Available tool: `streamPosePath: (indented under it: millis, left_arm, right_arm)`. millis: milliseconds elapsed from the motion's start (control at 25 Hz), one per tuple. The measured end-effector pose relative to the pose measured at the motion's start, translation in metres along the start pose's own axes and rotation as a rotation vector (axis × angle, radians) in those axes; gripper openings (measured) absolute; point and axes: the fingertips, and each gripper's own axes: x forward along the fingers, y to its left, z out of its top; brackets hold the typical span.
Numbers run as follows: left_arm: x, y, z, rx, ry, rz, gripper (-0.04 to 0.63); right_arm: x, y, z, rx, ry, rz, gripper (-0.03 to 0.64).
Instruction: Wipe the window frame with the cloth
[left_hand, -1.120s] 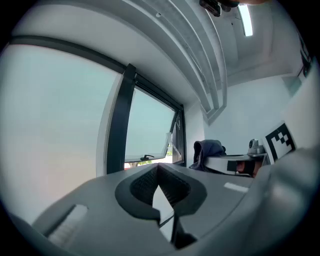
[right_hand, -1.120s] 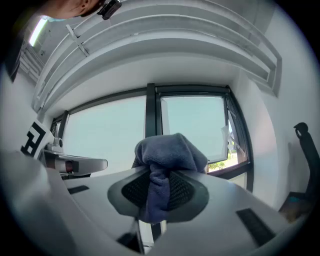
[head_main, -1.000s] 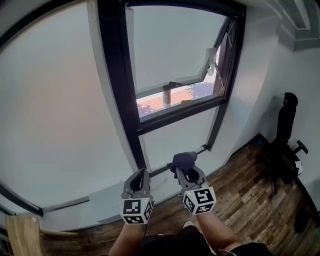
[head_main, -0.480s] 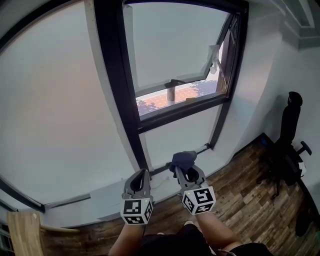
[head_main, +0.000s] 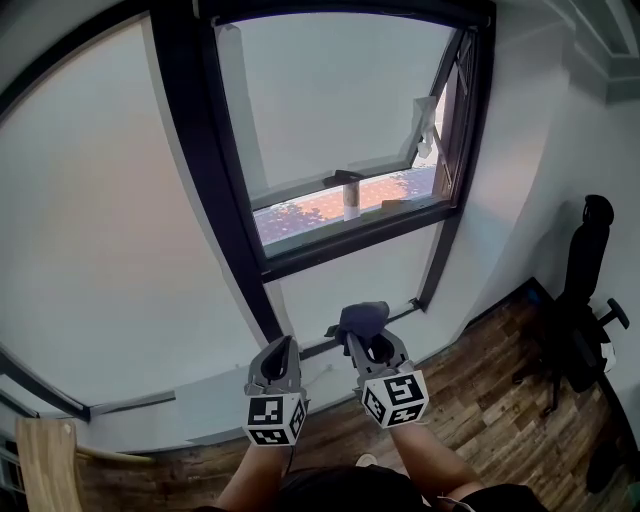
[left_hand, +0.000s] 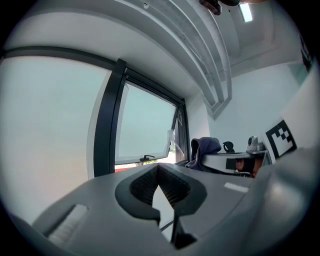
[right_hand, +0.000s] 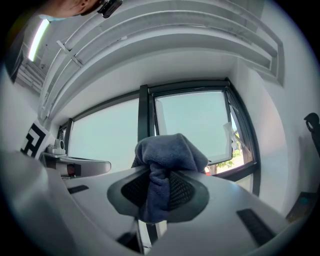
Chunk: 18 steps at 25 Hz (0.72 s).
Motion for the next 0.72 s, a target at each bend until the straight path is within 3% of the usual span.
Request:
streamPosePath:
  millis: [320, 720]
  left_arm:
    - [0.027, -0.034, -0.006, -0.009, 0.009, 0.074, 0.008]
    - [0.059, -0.054, 0.001, 0.017, 0.015, 0.099, 0.008]
  right_arm:
    - [0.001, -0.043, 0.001, -0.007, 0.014, 0.082, 0.077]
    - [0.008, -0.07, -0.002, 0.014, 0.038, 0.135, 0.077]
